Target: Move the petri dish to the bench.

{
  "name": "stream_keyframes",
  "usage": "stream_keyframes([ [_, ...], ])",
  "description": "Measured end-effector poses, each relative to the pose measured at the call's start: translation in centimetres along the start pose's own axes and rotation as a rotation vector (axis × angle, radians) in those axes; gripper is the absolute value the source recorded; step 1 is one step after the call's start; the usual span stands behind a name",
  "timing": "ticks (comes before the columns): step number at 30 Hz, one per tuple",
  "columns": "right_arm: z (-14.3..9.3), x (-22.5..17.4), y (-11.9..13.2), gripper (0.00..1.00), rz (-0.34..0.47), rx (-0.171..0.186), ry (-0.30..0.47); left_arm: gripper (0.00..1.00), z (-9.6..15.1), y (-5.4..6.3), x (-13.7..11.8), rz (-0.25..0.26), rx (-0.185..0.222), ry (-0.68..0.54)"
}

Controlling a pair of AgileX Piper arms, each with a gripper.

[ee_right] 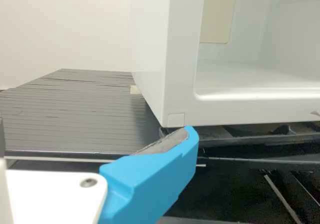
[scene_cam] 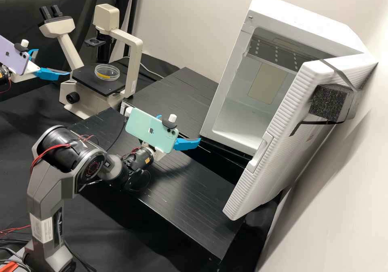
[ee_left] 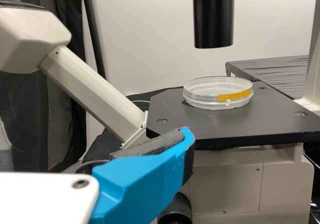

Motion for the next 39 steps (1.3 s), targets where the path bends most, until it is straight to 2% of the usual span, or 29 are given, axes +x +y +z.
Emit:
stream_keyframes([
  [11,0.1,-0.2,-0.1,1.0,0.0,0.0,0.0,1.0,0.0,0.0,0.0,0.0,0.0,0.0],
  [17,-0.5,-2.6,-0.8,1.0,-0.021,0.005,0.023,1.0,0.0,0.0,0.0,0.0,0.0,0.0],
  [22,-3.7,-5.0,-2.1,1.0,-0.031,0.022,0.166,1.0,0.0,0.0,0.0,0.0,0.0,0.0],
  [24,-5.5,-5.7,-3.1,1.0,-0.062,0.008,0.233,1.0,0.0,0.0,0.0,0.0,0.0,0.0],
  [29,-8.6,-6.5,-5.1,1.0,-0.117,-0.021,0.338,1.0,0.0,0.0,0.0,0.0,0.0,0.0],
  [33,-11.1,-6.1,-5.7,1.0,-0.108,-0.021,0.397,1.0,0.0,0.0,0.0,0.0,0.0,0.0],
  [36,-12.6,-5.4,-6.1,1.0,-0.097,-0.008,0.416,1.0,0.0,0.0,0.0,0.0,0.0,0.0],
  [39,-14.4,-4.5,-6.7,1.0,-0.092,-0.01,0.444,1.0,0.0,0.0,0.0,0.0,0.0,0.0],
])
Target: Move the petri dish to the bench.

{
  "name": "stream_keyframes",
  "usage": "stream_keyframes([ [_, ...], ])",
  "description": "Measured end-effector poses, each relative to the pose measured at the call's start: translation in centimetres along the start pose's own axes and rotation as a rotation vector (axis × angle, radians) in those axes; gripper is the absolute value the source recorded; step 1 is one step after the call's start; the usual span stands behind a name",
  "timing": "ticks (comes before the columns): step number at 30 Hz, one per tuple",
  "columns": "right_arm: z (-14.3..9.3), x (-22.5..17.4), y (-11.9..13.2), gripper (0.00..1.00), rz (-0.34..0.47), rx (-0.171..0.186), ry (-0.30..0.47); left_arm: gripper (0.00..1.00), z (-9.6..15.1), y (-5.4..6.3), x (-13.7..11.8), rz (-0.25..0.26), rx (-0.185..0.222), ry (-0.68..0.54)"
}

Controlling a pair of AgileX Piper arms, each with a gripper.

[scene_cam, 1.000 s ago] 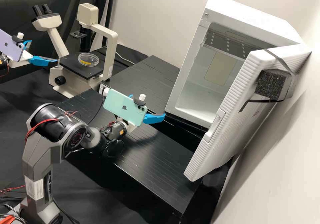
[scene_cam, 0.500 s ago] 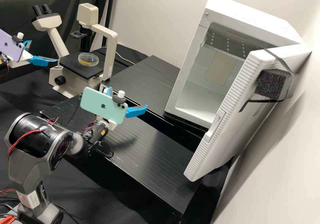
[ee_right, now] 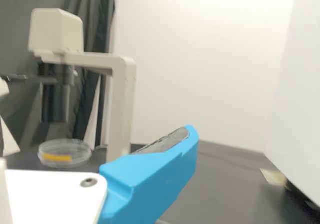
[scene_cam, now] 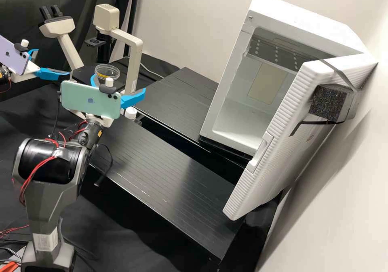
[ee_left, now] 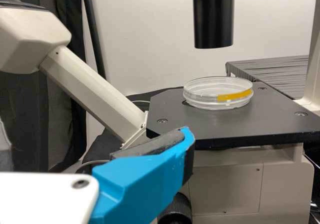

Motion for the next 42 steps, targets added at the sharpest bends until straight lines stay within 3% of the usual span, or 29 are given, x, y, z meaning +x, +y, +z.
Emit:
stream_keyframes([
  [15,-2.9,7.9,-6.1,1.0,-0.151,-0.038,0.015,1.0,0.0,0.0,0.0,0.0,0.0,0.0],
  [25,-2.8,12.7,-8.7,1.0,-0.206,0.037,-0.055,1.0,0.0,0.0,0.0,0.0,0.0,0.0],
  [36,-2.4,15.3,-11.5,1.0,-0.24,0.146,-0.136,1.0,0.0,0.0,0.0,0.0,0.0,0.0],
  [38,-2.6,15.7,-11.7,1.0,-0.234,0.148,-0.134,1.0,0.0,0.0,0.0,0.0,0.0,0.0],
  [42,-3.2,16.6,-12.4,1.0,-0.233,0.112,-0.122,1.0,0.0,0.0,0.0,0.0,0.0,0.0],
])
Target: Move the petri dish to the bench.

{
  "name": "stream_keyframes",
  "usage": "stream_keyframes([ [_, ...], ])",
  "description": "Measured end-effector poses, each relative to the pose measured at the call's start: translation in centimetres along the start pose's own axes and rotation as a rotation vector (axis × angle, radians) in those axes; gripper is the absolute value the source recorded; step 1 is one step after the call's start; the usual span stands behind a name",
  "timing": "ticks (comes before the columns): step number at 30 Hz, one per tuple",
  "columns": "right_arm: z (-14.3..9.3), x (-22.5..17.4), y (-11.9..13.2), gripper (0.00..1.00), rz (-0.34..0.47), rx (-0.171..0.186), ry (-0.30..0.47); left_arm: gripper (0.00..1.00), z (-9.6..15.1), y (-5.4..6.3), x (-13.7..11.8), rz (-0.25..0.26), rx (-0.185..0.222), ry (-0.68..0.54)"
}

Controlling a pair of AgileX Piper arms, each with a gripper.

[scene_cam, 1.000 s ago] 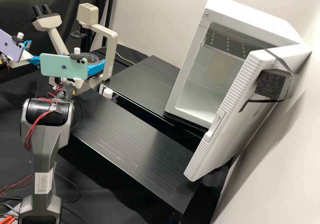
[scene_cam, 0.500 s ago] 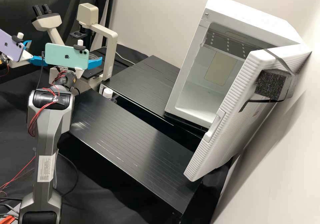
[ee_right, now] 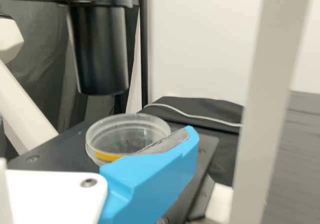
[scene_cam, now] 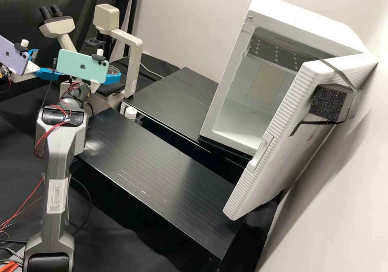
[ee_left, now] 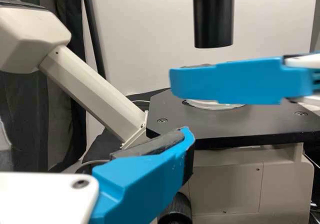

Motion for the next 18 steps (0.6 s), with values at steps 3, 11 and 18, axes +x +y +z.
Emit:
stream_keyframes([
  [3,-0.4,0.6,-0.2,1.0,-0.004,-0.015,-0.007,1.0,0.0,0.0,0.0,0.0,0.0,0.0],
  [11,0.6,1.8,-1.5,1.0,-0.018,-0.028,-0.054,1.0,0.0,0.0,0.0,0.0,0.0,0.0],
  [18,0.9,2.8,-2.2,1.0,-0.033,-0.044,-0.066,1.0,0.0,0.0,0.0,0.0,0.0,0.0],
])
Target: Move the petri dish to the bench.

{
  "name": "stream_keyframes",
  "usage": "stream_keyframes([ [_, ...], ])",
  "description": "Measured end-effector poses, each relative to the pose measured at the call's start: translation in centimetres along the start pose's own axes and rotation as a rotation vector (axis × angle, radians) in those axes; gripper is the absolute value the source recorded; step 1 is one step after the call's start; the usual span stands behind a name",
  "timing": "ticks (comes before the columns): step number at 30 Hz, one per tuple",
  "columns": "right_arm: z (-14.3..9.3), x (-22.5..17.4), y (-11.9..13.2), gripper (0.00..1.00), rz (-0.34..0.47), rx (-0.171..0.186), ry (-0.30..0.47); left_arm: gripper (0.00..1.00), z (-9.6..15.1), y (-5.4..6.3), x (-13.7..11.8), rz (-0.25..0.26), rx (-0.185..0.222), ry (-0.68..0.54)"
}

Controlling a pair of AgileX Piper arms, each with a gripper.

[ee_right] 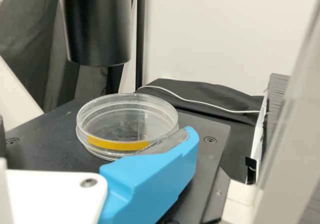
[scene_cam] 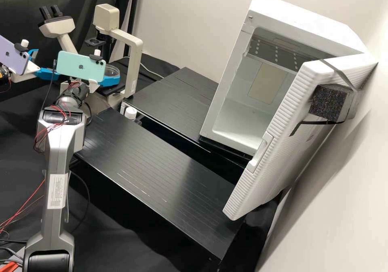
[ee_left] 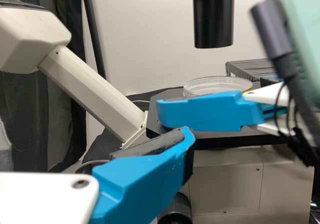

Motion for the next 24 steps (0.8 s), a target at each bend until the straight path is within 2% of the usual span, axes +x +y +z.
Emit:
stream_keyframes([
  [6,0.3,0.9,0.2,1.0,0.017,-0.004,-0.026,1.0,0.0,0.0,0.0,0.0,0.0,0.0],
  [12,0.5,1.4,0.3,1.0,0.025,0.011,-0.051,1.0,0.0,0.0,0.0,0.0,0.0,0.0],
  [16,0.5,1.6,0.2,1.0,0.03,0.003,-0.054,1.0,0.0,0.0,0.0,0.0,0.0,0.0],
  [17,0.5,1.7,0.2,0.0,0.029,0.005,-0.055,1.0,0.0,0.0,0.0,0.0,0.0,0.0],
  [24,0.7,2.0,-0.2,0.0,0.021,-0.007,-0.064,1.0,0.0,0.0,0.0,0.0,0.0,0.0],
])
